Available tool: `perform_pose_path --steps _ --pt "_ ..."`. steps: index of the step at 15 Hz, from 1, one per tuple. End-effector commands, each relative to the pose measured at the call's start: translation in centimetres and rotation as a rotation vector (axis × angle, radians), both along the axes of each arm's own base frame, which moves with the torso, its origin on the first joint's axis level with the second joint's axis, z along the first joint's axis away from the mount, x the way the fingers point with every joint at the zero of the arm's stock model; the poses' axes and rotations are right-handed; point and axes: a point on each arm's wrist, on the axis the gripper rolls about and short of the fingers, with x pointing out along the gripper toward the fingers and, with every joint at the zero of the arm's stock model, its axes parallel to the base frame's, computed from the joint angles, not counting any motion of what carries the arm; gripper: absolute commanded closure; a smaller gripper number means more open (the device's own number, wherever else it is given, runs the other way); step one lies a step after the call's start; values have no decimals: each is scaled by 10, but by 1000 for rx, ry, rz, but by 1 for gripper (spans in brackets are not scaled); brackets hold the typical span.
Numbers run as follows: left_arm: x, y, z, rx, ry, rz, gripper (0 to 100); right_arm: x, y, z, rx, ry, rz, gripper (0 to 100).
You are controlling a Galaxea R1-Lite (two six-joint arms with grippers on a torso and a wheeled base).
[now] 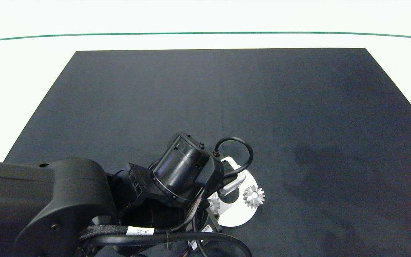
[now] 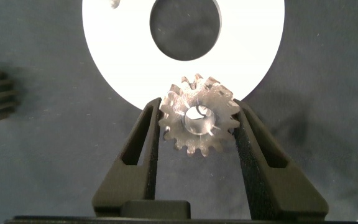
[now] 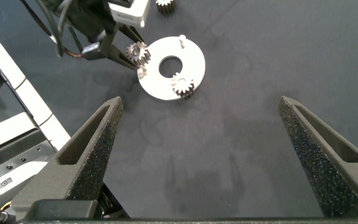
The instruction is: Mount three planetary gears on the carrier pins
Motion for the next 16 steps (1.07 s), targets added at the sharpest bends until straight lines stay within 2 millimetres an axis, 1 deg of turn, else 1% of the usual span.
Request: perform_pose_path --steps 1,3,12,13,16 --pt "-2 -2 -3 13 9 -9 78 0 0 0 -2 0 -1 0" --pt "-5 -3 -4 15 11 -17 78 0 0 0 -2 0 -1 0" --pt "-3 -5 -4 12 9 -13 78 0 0 -1 -3 1 -1 0" --pt "-3 -4 -4 11 8 -13 0 0 0 -1 -3 1 -1 0" --pt "-3 -4 -3 6 6 -10 0 0 0 -1 -3 1 -1 0"
